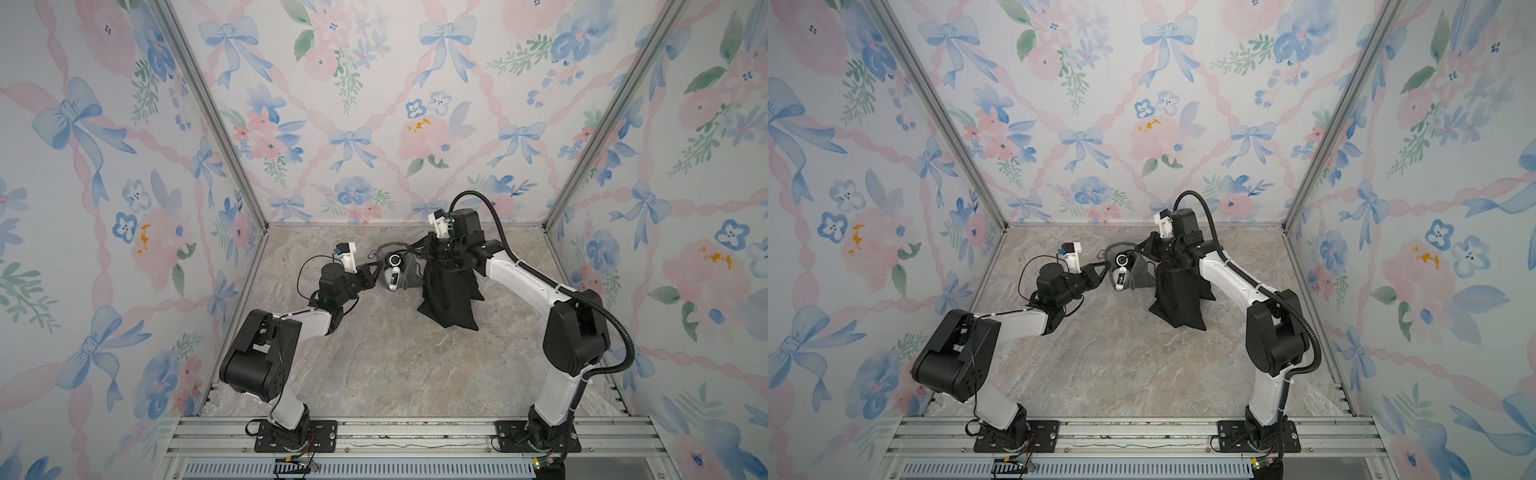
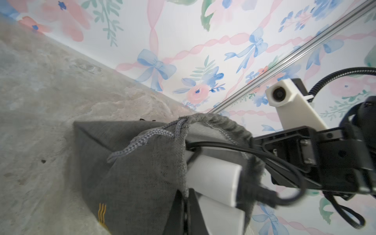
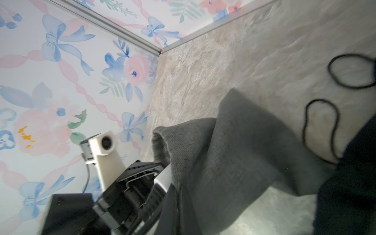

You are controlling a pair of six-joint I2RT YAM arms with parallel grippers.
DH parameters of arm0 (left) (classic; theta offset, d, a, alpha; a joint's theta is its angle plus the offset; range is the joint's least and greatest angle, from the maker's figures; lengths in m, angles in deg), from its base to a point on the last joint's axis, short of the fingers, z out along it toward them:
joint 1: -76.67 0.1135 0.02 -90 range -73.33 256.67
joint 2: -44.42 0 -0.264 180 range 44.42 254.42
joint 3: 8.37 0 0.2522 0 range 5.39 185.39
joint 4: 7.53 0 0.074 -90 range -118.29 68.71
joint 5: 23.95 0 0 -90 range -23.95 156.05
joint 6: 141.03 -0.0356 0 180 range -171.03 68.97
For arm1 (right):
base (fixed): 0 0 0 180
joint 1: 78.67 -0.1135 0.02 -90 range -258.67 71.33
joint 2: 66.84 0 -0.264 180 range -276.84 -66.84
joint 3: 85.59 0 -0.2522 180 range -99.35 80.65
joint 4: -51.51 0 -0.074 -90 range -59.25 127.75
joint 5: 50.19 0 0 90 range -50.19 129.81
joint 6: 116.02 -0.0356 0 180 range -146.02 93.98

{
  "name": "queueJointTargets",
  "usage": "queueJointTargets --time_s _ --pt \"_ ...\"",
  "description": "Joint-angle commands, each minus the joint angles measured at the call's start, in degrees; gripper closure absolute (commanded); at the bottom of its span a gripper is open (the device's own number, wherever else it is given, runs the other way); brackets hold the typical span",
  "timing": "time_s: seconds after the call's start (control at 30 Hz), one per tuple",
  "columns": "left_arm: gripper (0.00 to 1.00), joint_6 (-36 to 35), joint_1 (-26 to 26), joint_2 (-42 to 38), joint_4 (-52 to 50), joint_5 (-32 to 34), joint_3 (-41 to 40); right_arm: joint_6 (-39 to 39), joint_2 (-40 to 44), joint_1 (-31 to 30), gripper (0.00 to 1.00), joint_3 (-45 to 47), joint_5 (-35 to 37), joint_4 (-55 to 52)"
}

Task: Pack away hair dryers
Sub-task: Place the hair dryer in the drawstring bag.

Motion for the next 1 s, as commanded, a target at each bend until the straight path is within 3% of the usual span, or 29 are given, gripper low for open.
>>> queueJointTargets --time_s 0.0,0.47,0.73,0.97 --pt "1.00 0.3 0.3 -4.6 -2.8 -2.4 3.9 9.2 2.8 0.2 0.98 -3.6 7.3 -8.9" --pt "1.00 -2.8 0.5 -16.3 -14.9 -0.5 7.2 12.9 7.7 -1.2 0.98 -4.3 11.3 -11.9" --pt "1.00 -6.3 1.6 -22.5 -23.9 3.6 3.5 14.4 7.4 -3.3 0.98 -3.9 13.2 -12.9" --pt "1.00 -5.5 1.7 -27.6 -25.7 4.0 -1.3 18.2 4.0 -4.7 0.97 -8.3 14.6 -13.5"
